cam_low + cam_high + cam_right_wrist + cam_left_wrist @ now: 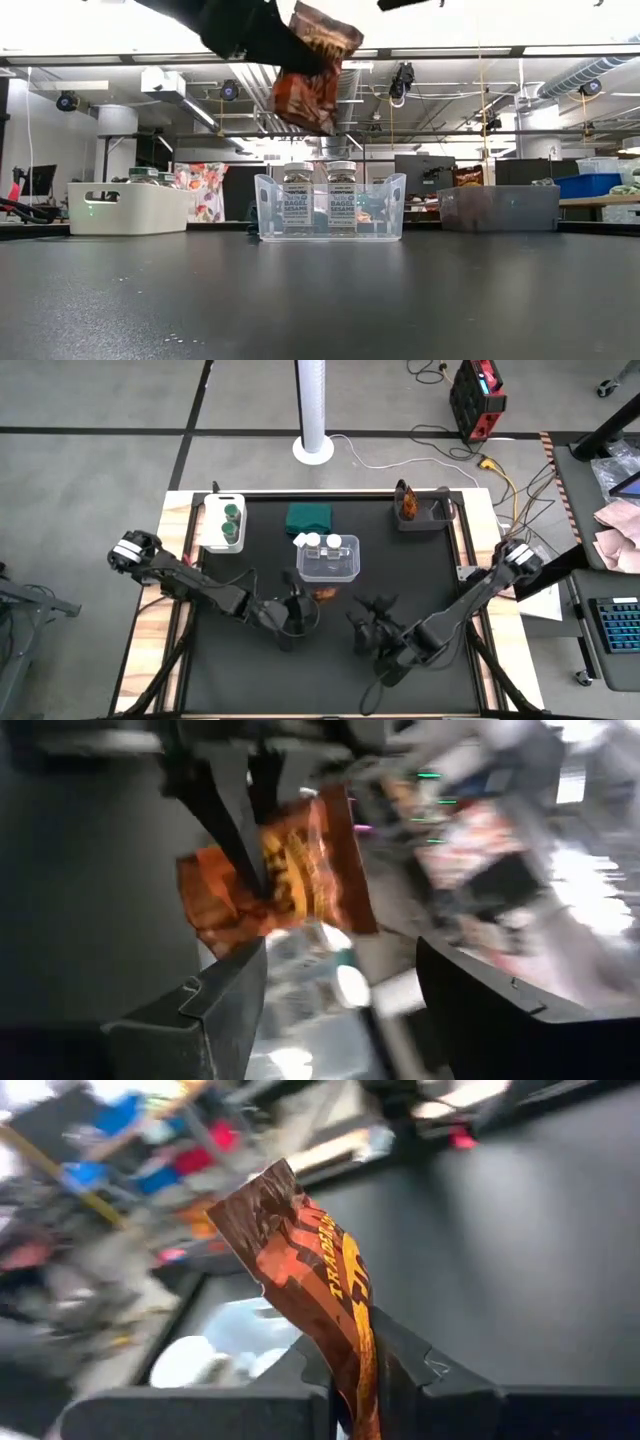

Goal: Sort spices by type
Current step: Put the spice pack into the black bin

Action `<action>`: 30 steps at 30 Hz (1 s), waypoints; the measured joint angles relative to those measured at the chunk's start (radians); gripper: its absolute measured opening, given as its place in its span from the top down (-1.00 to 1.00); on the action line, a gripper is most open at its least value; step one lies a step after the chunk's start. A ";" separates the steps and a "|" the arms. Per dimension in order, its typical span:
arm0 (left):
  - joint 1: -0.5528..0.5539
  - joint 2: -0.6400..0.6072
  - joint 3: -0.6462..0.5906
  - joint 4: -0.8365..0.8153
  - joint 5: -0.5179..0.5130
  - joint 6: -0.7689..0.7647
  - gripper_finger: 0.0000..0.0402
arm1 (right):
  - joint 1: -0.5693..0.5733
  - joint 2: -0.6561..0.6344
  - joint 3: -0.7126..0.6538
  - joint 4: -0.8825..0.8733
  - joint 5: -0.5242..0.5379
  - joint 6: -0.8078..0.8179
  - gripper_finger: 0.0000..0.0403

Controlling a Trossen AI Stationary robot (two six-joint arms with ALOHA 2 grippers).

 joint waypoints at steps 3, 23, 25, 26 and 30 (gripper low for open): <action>-0.001 -0.001 0.000 -0.025 0.150 -0.040 0.90 | -0.012 -0.080 0.000 0.007 -0.197 -0.001 -0.28; -0.005 0.010 0.000 0.081 0.327 -0.050 0.90 | -0.301 -0.196 0.003 0.081 -1.005 0.173 -0.21; -0.005 0.010 0.000 0.093 0.328 -0.044 0.90 | -0.315 -0.192 0.003 0.085 -1.058 0.181 -0.18; -0.005 0.010 0.000 0.096 0.328 -0.037 0.90 | -0.321 -0.189 0.003 0.087 -1.091 0.186 -0.16; -0.005 0.010 0.000 0.115 0.329 -0.015 0.90 | -0.334 -0.185 0.003 0.092 -1.145 0.198 -0.07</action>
